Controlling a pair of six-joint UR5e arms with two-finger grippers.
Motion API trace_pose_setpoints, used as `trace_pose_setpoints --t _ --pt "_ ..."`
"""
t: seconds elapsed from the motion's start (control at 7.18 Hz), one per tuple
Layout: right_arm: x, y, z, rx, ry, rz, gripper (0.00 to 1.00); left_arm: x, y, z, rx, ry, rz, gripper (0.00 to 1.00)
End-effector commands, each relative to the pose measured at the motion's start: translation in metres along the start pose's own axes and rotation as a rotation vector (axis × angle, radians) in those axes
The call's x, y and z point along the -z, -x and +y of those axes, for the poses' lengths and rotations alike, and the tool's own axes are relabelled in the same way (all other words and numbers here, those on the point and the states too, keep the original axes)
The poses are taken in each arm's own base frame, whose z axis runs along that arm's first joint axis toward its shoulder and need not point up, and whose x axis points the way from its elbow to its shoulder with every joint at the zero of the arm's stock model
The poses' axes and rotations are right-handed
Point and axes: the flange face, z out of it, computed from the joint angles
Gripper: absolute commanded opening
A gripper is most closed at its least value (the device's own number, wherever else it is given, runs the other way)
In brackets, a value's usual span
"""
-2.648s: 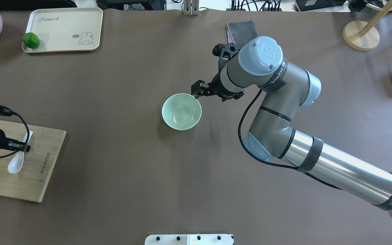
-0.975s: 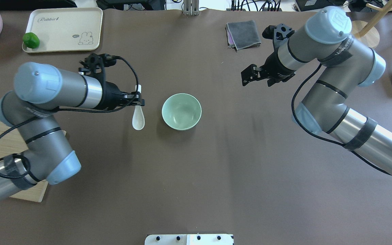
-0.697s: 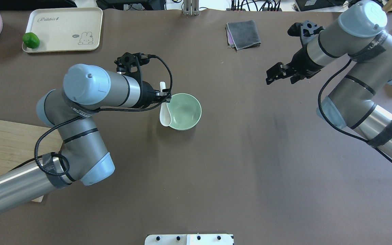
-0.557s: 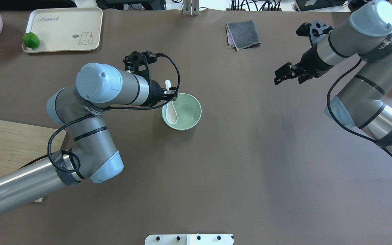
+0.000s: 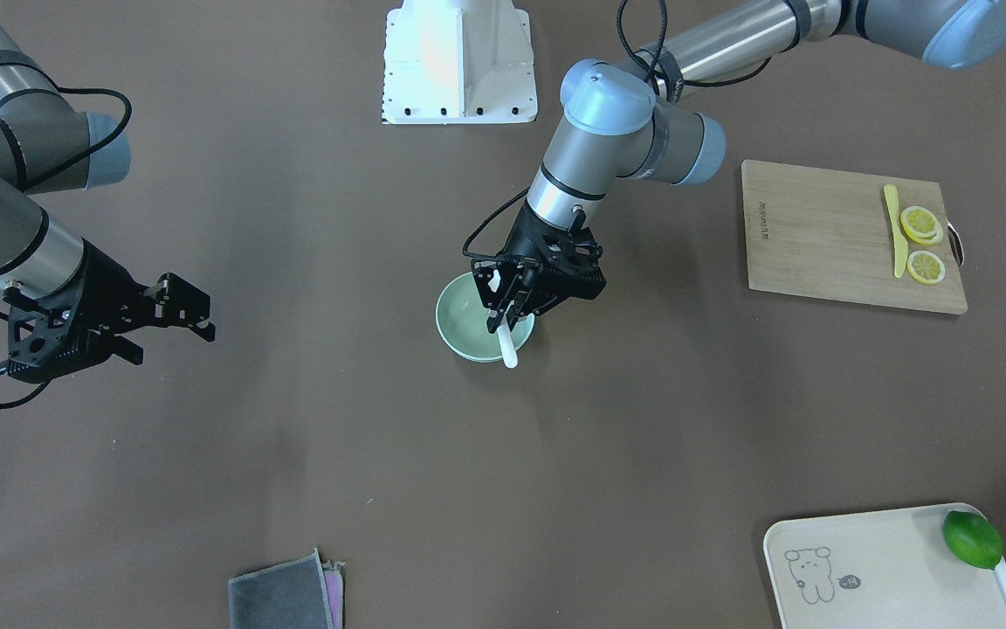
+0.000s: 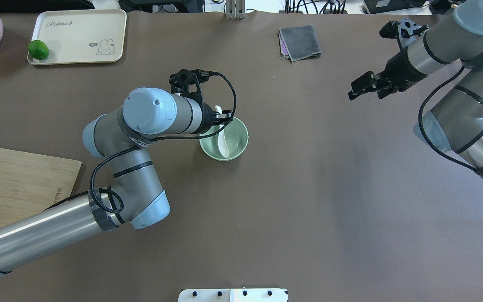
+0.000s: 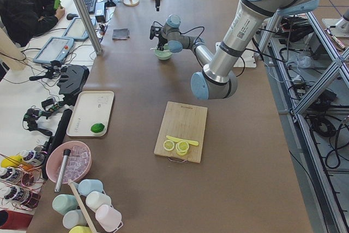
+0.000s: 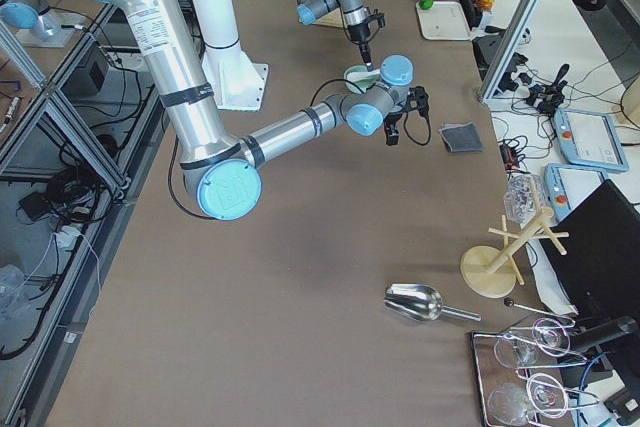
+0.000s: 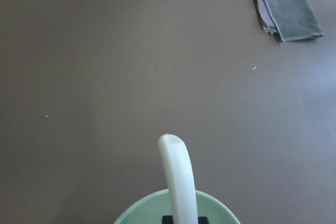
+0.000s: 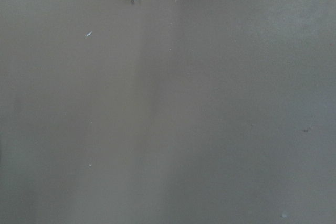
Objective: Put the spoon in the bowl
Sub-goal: 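Lower the spoon into the bowl with the left gripper while the right arm withdraws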
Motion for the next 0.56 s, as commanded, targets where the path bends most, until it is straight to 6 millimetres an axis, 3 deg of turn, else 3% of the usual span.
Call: trace_pose_setpoints --t 0.0,0.14,0.28,0.42 --pt "0.004 -0.001 -0.005 -0.005 -0.004 0.0 1.0 -0.003 -0.008 0.014 -0.013 0.017 0.001 0.97" --pt "0.017 -0.011 -0.014 -0.022 -0.017 0.008 1.0 0.008 -0.008 0.009 -0.016 0.014 -0.008 0.97" --pt "0.043 -0.036 -0.023 -0.037 -0.036 0.005 1.0 0.042 -0.006 -0.019 -0.045 0.028 -0.08 0.97" --pt "0.071 -0.059 -0.03 -0.013 -0.045 0.008 1.0 0.096 -0.004 -0.033 -0.215 0.044 -0.148 0.97"
